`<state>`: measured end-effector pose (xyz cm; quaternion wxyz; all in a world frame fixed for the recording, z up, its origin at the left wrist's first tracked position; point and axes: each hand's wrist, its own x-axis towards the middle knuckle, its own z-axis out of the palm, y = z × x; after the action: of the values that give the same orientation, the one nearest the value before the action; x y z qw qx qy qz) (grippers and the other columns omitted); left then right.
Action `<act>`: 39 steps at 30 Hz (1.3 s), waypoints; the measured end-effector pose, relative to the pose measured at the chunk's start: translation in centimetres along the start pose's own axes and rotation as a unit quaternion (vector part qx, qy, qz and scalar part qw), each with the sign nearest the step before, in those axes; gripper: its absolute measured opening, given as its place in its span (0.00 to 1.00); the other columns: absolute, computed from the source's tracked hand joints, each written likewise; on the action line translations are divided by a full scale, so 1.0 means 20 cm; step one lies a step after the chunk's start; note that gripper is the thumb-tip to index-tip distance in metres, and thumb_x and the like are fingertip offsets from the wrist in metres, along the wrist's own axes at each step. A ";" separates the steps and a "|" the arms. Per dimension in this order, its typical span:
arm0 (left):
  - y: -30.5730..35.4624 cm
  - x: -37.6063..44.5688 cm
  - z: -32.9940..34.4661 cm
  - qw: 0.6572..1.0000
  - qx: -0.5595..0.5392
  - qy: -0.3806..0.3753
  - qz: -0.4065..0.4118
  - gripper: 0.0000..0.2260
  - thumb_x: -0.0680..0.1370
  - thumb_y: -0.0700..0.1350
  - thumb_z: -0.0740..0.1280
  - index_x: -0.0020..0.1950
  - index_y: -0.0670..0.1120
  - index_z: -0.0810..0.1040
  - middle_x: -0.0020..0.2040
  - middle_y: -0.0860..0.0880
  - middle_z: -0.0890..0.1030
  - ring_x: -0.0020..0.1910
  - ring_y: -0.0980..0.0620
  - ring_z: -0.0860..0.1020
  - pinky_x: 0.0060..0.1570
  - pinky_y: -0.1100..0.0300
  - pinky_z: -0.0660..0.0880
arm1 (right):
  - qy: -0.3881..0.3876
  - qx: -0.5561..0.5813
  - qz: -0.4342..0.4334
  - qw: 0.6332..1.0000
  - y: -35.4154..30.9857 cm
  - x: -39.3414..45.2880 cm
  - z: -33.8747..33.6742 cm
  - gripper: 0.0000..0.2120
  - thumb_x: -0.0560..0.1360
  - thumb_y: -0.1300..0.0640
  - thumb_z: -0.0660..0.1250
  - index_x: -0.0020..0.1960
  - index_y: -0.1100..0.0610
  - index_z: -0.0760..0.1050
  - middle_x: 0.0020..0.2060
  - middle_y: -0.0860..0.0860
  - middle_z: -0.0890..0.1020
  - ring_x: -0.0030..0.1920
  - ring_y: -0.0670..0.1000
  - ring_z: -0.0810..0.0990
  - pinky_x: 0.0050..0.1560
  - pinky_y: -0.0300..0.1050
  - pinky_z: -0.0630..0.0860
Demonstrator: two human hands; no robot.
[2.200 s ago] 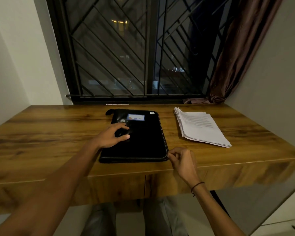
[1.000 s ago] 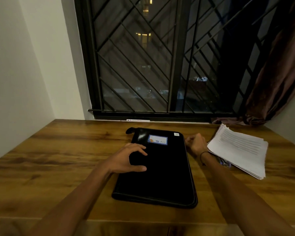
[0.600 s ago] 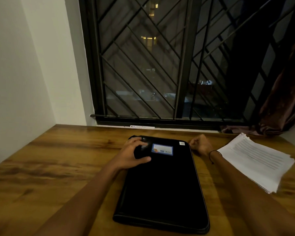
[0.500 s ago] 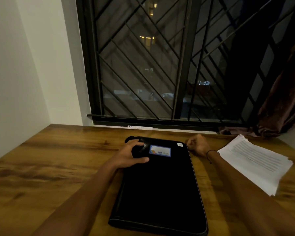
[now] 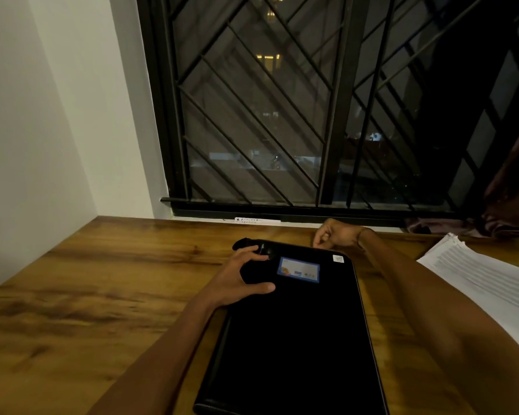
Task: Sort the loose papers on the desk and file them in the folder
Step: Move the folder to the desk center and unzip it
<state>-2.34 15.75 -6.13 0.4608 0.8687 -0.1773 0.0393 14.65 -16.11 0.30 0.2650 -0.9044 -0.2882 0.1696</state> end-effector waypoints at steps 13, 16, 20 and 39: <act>0.01 -0.01 0.01 1.000 0.015 0.015 -0.002 0.33 0.65 0.70 0.76 0.68 0.63 0.76 0.76 0.63 0.66 0.76 0.63 0.63 0.76 0.52 0.64 | -0.034 -0.073 -0.036 0.996 -0.36 0.58 0.22 0.09 0.76 0.75 0.67 0.54 0.69 0.83 0.24 0.38 0.77 0.28 0.36 0.74 0.39 0.34 0.71; 0.02 0.00 0.00 1.000 0.022 0.017 0.001 0.32 0.66 0.68 0.77 0.68 0.61 0.77 0.76 0.63 0.66 0.75 0.63 0.63 0.73 0.58 0.63 | -0.056 -0.077 -0.037 0.995 -0.43 0.64 0.22 0.09 0.76 0.74 0.67 0.53 0.68 0.83 0.26 0.39 0.78 0.28 0.36 0.75 0.39 0.34 0.72; 0.04 -0.01 -0.01 1.000 0.022 0.005 -0.012 0.32 0.67 0.66 0.77 0.70 0.61 0.76 0.77 0.62 0.65 0.75 0.63 0.63 0.68 0.63 0.62 | -0.069 -0.080 -0.046 0.993 -0.47 0.68 0.21 0.05 0.75 0.68 0.74 0.49 0.63 0.86 0.29 0.40 0.81 0.32 0.38 0.77 0.42 0.36 0.75; 0.04 -0.02 0.02 0.999 0.042 0.023 -0.025 0.30 0.68 0.65 0.78 0.68 0.64 0.75 0.77 0.64 0.63 0.75 0.64 0.59 0.69 0.60 0.59 | -0.123 -0.206 0.096 0.966 -0.78 0.76 0.32 0.06 0.77 0.62 0.73 0.51 0.56 0.87 0.44 0.57 0.83 0.42 0.54 0.76 0.41 0.46 0.75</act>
<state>-2.98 15.06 -5.77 0.4287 0.8904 -0.1427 0.0547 16.83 6.42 1.76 0.0179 -0.9351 -0.2590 0.2412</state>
